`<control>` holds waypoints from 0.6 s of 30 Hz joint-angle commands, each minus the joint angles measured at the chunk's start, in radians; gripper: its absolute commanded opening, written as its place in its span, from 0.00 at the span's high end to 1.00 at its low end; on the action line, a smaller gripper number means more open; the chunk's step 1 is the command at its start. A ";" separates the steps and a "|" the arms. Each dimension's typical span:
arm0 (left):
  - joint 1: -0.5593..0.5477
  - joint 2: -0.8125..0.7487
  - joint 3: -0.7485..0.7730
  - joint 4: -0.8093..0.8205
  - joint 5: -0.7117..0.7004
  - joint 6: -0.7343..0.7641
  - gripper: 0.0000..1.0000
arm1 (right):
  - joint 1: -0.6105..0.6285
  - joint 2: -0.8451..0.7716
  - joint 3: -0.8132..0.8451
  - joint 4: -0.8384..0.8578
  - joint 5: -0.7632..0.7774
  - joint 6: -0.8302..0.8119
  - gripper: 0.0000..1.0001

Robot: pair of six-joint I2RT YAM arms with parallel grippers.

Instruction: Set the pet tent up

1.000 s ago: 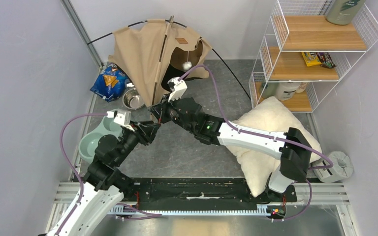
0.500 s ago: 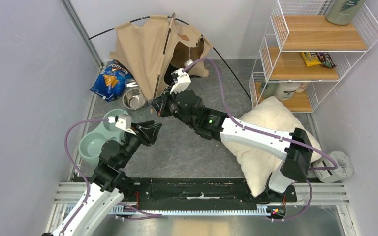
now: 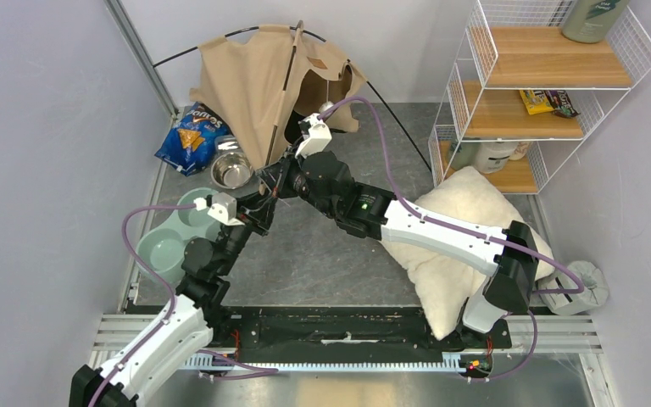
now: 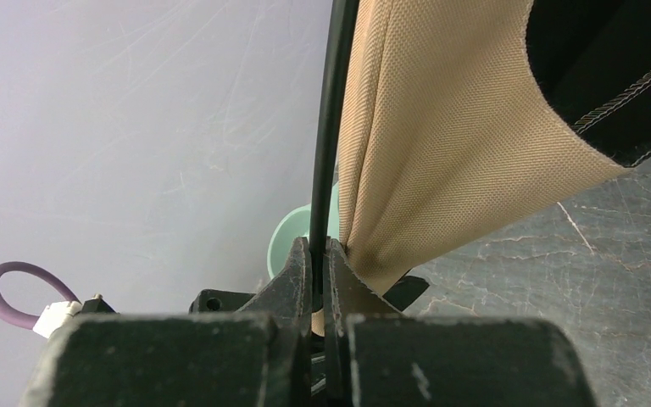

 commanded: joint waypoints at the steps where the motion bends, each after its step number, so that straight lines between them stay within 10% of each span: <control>1: -0.001 0.053 0.031 0.166 0.048 0.125 0.64 | -0.001 -0.035 0.062 0.041 0.008 0.019 1.00; 18: -0.002 0.112 0.050 0.260 0.042 0.222 0.95 | -0.001 -0.019 0.077 0.030 0.000 0.025 1.00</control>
